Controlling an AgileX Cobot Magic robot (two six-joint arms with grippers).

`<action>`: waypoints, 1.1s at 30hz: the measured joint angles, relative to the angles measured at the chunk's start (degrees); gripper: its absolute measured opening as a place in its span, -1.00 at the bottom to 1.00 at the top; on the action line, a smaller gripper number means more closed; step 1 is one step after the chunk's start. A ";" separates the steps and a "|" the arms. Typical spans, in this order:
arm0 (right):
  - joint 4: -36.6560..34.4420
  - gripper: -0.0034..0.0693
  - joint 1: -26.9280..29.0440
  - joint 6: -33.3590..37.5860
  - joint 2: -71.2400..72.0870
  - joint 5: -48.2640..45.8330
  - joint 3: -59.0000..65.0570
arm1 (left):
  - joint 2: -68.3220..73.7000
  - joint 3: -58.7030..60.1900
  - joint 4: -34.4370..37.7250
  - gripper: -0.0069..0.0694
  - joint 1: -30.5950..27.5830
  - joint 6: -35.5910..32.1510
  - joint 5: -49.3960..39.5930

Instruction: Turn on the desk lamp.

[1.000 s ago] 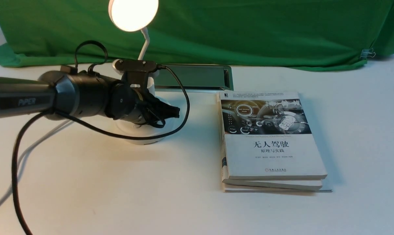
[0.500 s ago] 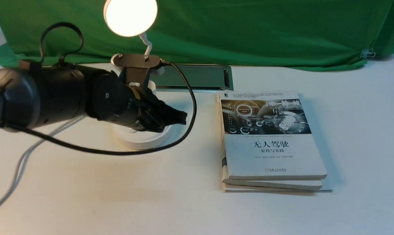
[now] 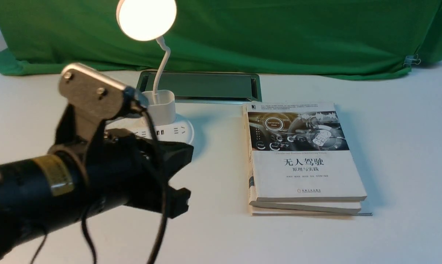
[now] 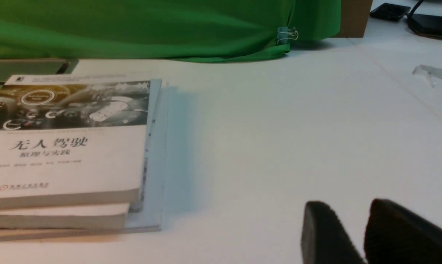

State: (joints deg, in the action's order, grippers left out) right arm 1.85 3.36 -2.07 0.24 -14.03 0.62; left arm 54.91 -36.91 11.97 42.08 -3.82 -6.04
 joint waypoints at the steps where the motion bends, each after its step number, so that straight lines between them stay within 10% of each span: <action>1: 0.00 -0.24 0.00 0.00 0.00 0.00 0.00 | -0.86 0.44 0.00 -0.76 0.06 0.00 0.22; 12: 0.00 -0.24 0.00 0.00 0.00 0.00 0.00 | -9.62 5.14 -0.42 -0.76 0.37 0.00 4.00; 23: 0.00 -0.24 0.00 0.00 0.00 0.06 0.00 | -24.39 8.44 -18.57 -0.76 -0.12 -3.15 11.94; 33: 0.00 -0.24 0.00 0.00 0.00 0.06 0.00 | -45.30 24.83 -19.30 -0.76 -18.15 -2.93 24.85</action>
State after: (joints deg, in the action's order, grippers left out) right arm 1.85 3.36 -2.08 0.24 -13.96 0.62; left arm 9.61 -12.09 -7.33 23.93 -6.75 18.81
